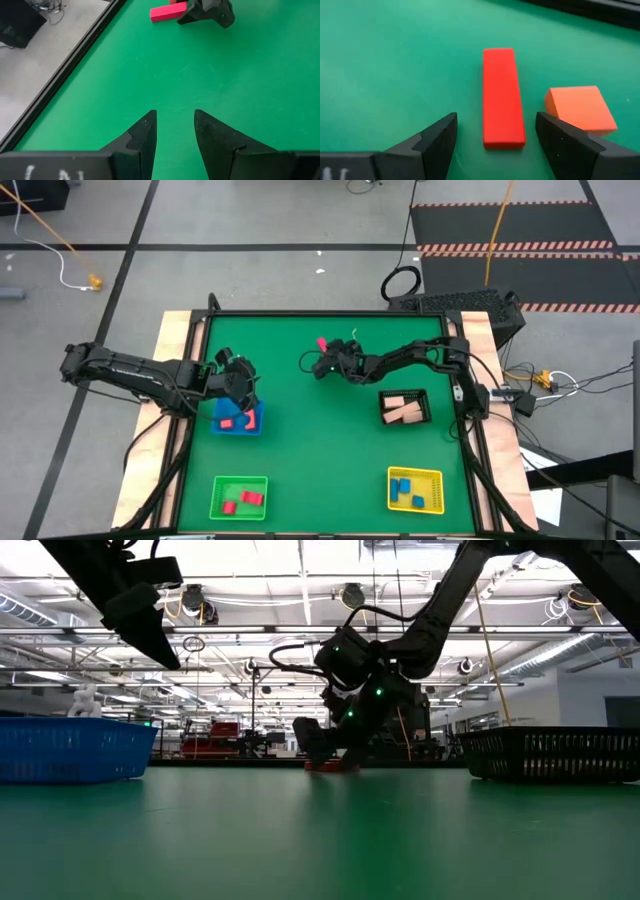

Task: Sort & place blocks by color
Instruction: Put the red block into the green bin

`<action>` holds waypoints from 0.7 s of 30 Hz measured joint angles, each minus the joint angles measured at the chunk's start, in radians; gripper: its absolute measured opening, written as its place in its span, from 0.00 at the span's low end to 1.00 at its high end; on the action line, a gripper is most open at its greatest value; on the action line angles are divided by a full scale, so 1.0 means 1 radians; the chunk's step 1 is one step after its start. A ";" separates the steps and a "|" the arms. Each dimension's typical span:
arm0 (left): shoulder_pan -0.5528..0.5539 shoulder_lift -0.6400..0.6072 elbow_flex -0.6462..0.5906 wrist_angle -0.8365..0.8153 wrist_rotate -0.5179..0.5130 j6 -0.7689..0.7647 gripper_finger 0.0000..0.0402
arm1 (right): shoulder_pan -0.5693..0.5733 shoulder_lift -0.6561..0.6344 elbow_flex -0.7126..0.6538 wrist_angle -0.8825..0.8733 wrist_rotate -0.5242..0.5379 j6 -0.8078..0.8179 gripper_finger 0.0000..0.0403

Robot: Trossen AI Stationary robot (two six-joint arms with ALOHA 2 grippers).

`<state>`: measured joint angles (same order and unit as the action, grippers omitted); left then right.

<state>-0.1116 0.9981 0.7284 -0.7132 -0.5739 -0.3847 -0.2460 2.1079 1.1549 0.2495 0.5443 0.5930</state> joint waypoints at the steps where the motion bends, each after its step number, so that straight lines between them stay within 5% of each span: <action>1: 0.000 0.000 0.000 0.000 0.000 0.007 0.33 | 0.000 0.008 0.000 0.017 0.008 -0.008 0.65; 8: 0.000 0.000 0.000 0.000 0.000 0.013 0.33 | -0.006 0.029 0.001 0.061 0.036 -0.040 0.59; 17: 0.000 0.000 0.000 0.000 0.000 0.013 0.33 | -0.012 0.027 0.001 0.034 -0.014 -0.030 0.22; 21: 0.000 0.000 0.000 0.000 0.000 0.010 0.33 | -0.012 0.021 0.001 0.018 -0.062 -0.037 0.22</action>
<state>-0.1116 0.9985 0.7284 -0.7128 -0.5739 -0.3746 -0.2581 2.1289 1.1556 0.2670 0.4822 0.5558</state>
